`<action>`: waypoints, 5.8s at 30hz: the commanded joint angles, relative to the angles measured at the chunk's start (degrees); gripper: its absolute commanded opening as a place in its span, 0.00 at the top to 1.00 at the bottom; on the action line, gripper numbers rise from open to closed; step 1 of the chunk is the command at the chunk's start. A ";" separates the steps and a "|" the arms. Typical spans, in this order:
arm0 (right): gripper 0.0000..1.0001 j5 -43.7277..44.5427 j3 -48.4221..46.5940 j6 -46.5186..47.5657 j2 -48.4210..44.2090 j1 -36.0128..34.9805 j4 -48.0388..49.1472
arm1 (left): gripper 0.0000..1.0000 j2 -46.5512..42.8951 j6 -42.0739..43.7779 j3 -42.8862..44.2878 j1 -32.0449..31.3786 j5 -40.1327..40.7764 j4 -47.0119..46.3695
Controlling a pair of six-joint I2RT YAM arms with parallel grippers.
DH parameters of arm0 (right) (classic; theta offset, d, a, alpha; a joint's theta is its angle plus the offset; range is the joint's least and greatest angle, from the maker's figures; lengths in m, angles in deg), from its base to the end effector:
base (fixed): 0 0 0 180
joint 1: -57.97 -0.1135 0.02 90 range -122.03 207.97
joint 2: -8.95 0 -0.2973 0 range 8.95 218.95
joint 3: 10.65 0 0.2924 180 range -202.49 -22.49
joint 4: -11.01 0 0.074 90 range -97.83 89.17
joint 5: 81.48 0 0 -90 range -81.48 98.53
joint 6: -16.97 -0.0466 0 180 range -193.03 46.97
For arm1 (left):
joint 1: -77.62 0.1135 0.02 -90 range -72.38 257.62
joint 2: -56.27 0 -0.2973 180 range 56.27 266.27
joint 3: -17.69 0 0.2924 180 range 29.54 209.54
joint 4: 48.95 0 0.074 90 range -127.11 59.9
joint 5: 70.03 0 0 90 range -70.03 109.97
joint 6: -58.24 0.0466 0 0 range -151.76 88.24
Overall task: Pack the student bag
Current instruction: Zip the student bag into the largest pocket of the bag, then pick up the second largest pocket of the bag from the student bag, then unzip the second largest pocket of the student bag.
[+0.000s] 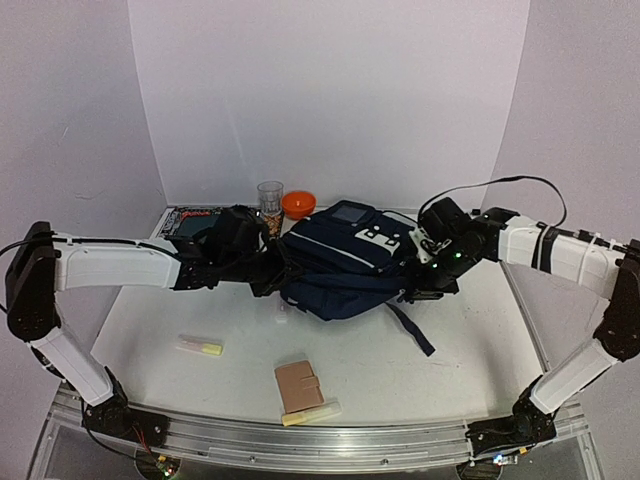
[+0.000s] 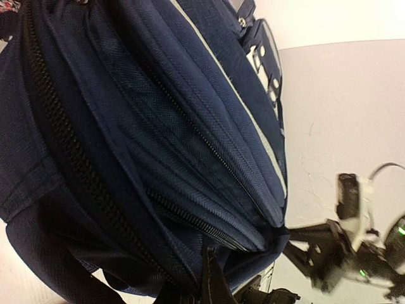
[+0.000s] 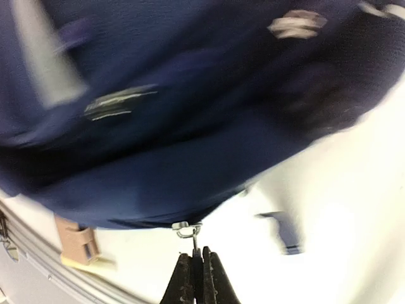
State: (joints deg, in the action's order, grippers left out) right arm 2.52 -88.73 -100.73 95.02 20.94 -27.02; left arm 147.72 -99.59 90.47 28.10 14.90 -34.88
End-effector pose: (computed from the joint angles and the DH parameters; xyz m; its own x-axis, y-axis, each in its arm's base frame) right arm 0.2946 0.2284 0.2829 -0.8140 -0.0350 -0.5799 -0.3146 0.8657 0.3894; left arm 0.2603 -0.3114 0.2520 -0.8788 -0.3912 -0.2731 -0.0210 0.6036 -0.7970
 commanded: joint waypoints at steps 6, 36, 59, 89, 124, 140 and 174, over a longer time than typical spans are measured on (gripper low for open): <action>1.00 8.64 11.57 6.10 -4.63 16.97 -5.60 | 1.00 -11.28 5.39 -5.24 9.40 2.18 5.03; 0.39 -19.75 8.95 13.87 -1.97 19.98 15.34 | 0.97 4.52 12.63 -3.41 1.17 -7.81 -6.27; 0.48 -26.78 4.56 10.56 13.73 18.20 25.74 | 0.78 5.69 16.03 -8.97 -1.74 -4.52 -11.13; 0.88 -8.29 8.37 7.32 1.79 9.07 13.35 | 1.00 5.47 8.97 -6.92 -2.08 0.93 -12.90; 0.57 -0.06 3.04 11.87 8.93 7.35 13.48 | 1.00 6.60 8.24 -6.65 -2.07 -0.81 -15.48; 0.66 -6.18 2.23 16.66 11.83 7.36 19.03 | 1.00 7.25 8.32 -6.35 -2.07 -1.36 -15.84; 1.00 0.46 7.05 -3.08 1.11 -16.05 33.05 | 1.00 10.51 -6.41 -6.68 -2.49 -1.48 -31.56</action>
State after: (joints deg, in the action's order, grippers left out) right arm -1.10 -76.56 -97.60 93.83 8.05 -0.38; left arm 157.54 -101.31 81.68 25.85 14.28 -51.20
